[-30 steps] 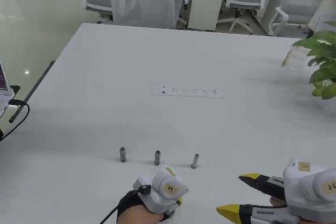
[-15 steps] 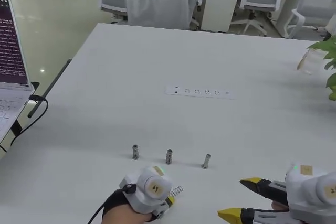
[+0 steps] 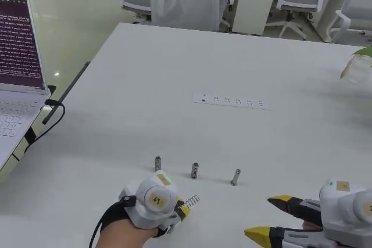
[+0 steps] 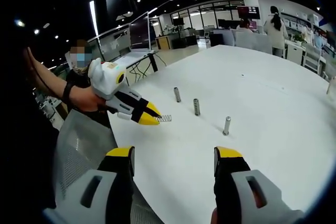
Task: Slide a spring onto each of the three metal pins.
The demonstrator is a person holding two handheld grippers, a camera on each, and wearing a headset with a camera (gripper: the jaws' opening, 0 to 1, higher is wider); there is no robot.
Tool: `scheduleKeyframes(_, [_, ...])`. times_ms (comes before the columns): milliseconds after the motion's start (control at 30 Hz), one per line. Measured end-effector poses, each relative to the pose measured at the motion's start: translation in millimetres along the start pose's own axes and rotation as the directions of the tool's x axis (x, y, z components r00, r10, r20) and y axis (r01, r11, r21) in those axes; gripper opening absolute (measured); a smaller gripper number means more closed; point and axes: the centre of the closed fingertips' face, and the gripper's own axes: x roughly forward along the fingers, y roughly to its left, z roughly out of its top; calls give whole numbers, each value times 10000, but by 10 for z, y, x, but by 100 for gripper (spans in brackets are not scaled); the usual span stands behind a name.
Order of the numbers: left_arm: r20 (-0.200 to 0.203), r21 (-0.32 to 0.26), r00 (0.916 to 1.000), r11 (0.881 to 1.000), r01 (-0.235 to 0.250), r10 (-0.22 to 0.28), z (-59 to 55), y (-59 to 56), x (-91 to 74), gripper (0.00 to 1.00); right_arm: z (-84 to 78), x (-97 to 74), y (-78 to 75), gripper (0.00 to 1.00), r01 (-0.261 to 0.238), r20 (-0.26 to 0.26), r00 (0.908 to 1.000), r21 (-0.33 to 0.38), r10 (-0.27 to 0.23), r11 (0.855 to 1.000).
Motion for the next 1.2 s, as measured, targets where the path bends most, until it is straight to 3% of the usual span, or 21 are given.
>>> scheduleKeyframes(600, [808, 334, 9966, 9993, 161, -187, 279, -79, -297, 2, 176, 187, 43, 57, -669, 149, 9976, -49, 669, 9978])
scheduleKeyframes(1200, [1137, 660, 9929, 9974, 287, -361, 420, -141, -403, 2, 327, 364, 160, 53, -1371, 193, 9903, -216, 1375, 9903])
